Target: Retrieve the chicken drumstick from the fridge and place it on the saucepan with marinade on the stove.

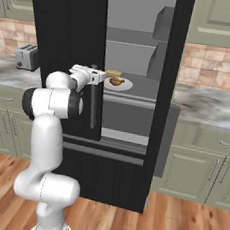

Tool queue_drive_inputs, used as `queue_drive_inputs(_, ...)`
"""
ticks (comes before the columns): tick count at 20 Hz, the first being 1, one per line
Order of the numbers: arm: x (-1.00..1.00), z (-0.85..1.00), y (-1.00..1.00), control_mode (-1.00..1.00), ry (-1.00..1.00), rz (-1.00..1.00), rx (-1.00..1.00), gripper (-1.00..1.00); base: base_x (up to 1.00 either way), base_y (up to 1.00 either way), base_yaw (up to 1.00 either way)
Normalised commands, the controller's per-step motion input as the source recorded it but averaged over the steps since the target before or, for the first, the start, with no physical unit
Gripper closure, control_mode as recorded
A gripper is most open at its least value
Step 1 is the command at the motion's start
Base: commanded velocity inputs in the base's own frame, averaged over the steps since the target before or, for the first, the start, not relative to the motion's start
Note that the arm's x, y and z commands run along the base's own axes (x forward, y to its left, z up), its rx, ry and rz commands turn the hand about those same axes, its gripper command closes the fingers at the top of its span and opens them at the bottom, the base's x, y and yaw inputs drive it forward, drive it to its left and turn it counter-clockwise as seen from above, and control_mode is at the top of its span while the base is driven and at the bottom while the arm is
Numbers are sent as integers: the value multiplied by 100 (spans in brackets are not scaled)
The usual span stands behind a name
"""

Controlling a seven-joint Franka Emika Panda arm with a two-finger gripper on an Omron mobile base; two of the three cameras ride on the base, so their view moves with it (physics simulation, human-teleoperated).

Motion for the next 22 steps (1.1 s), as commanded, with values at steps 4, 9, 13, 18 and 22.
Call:
queue_drive_inputs(4, 3, -4, -3, -100, -1, 1, 0, 100, 0, 0, 0)
queue_drive_inputs(9, -8, 0, 0, -100, 0, 0, 0, 100, 0, 0, 0)
queue_drive_inputs(13, -53, 0, 6, -100, -1, 0, 0, 100, 0, 0, 0)
queue_drive_inputs(18, -59, 0, 18, -100, 0, 0, 0, 100, 0, 0, 0)
queue_drive_inputs(22, -70, 0, 38, -100, 0, 0, 0, 100, 0, 0, 0)
